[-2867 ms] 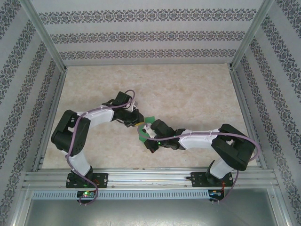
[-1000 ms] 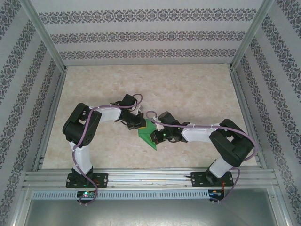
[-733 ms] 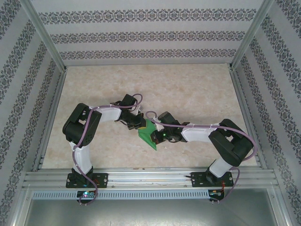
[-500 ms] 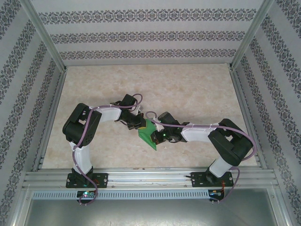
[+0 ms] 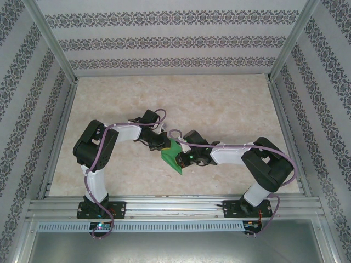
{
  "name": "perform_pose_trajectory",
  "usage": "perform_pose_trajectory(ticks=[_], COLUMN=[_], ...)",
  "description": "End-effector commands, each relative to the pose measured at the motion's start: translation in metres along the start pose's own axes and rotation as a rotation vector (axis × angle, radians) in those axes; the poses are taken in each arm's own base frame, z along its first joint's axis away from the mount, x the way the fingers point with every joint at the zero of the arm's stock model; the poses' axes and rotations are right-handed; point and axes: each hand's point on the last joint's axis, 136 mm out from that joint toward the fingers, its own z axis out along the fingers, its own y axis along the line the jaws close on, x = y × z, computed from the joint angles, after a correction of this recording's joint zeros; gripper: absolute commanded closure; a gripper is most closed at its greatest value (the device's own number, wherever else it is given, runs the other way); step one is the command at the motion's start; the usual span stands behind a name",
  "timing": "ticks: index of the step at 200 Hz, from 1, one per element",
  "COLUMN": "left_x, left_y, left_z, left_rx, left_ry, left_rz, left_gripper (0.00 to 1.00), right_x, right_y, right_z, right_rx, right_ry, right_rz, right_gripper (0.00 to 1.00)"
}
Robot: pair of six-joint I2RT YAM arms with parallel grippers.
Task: Fold a paper plane with a square sheet of paper (fold left side to right side)
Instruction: Third fold the triangle at the center of the table.
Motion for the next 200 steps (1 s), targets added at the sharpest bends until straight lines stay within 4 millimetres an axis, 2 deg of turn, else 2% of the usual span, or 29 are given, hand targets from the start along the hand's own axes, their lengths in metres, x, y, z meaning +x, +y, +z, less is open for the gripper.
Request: perform_pose_trajectory(ticks=[1, 20, 55, 200], left_x=[0.017, 0.017, 0.017, 0.018], left_y=[0.038, 0.038, 0.040, 0.040], left_z=[0.013, 0.013, 0.013, 0.014], left_rx=[-0.144, -0.147, -0.149, -0.151], left_ry=[0.042, 0.041, 0.039, 0.042], left_rz=[-0.052, -0.051, -0.053, -0.053], left_gripper=[0.92, 0.92, 0.92, 0.92], right_x=[-0.007, -0.009, -0.008, -0.011], right_y=[-0.001, 0.007, 0.010, -0.001], right_z=[-0.002, -0.007, -0.011, -0.003], right_rx=[0.010, -0.023, -0.032, 0.021], right_ry=[-0.011, -0.017, -0.022, -0.011], right_rz=[-0.006, -0.023, -0.029, -0.013], right_gripper=[1.00, 1.00, 1.00, 1.00])
